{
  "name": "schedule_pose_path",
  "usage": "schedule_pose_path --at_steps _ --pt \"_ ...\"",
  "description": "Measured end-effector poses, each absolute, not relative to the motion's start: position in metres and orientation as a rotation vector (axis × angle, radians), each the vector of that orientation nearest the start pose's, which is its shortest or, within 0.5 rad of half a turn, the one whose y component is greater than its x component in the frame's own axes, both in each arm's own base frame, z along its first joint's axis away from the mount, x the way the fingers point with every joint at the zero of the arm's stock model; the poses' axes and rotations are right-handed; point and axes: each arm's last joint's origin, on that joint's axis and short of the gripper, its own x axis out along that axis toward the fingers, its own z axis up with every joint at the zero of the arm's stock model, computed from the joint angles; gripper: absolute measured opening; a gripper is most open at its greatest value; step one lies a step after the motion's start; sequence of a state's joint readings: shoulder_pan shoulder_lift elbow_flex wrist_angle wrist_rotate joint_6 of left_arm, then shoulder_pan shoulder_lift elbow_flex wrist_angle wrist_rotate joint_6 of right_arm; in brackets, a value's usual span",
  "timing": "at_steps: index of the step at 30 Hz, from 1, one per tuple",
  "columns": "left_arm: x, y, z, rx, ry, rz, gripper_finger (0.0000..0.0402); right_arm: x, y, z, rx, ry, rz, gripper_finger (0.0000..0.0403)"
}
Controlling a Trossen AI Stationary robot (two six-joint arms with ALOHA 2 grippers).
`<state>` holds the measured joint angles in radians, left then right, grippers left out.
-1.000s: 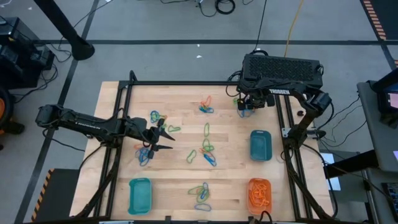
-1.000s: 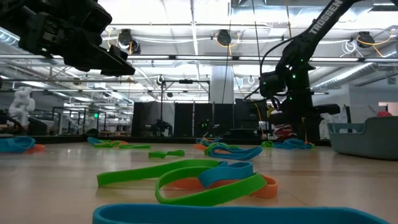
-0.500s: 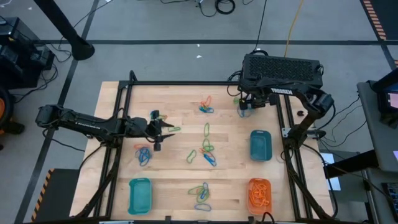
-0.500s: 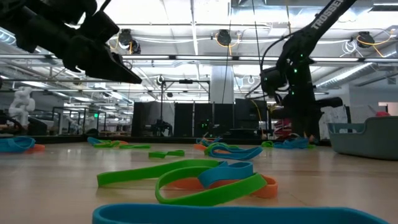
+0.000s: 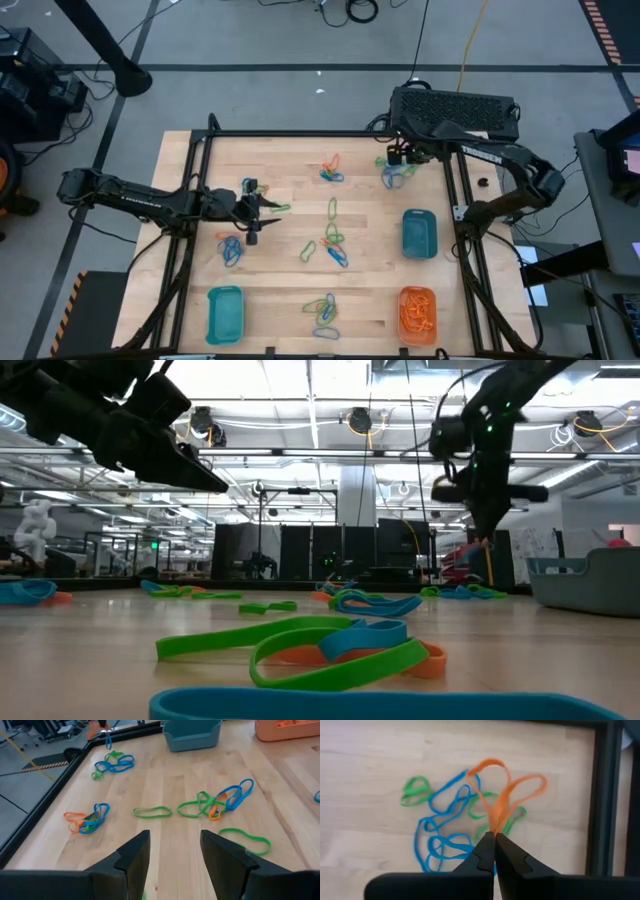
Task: Sort rubber bands into baskets
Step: Put the orange rubber band into the orange bin
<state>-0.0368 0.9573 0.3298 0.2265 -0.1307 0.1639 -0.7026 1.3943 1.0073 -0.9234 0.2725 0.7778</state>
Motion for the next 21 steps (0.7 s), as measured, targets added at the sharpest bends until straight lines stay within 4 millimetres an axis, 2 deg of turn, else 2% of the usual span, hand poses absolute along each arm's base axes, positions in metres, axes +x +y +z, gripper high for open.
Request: schedule_pose_path --at_steps 5,8,10,12,16,21 --pt "0.19 -0.003 0.186 0.195 0.406 0.06 0.0183 0.181 -0.152 0.25 0.86 0.914 -1.284 0.0" --pt "0.19 -0.003 0.186 0.196 0.406 0.06 0.0183 0.179 -0.146 0.251 0.818 0.932 -1.319 0.0" --pt "0.191 -0.003 0.187 0.198 0.403 0.059 0.0183 0.182 -0.145 0.248 0.752 0.932 -1.394 0.0" --pt "0.191 -0.003 0.188 0.2 0.387 0.06 0.0183 0.188 -0.145 0.242 0.697 0.97 -1.387 0.0" --pt "0.192 -0.004 0.191 0.195 0.354 0.039 0.0183 0.198 -0.142 0.233 0.694 1.017 -1.362 0.0003" --pt "0.193 -0.004 0.192 0.211 0.343 0.028 0.0183 0.204 -0.14 0.223 0.736 1.087 -1.309 0.0033"
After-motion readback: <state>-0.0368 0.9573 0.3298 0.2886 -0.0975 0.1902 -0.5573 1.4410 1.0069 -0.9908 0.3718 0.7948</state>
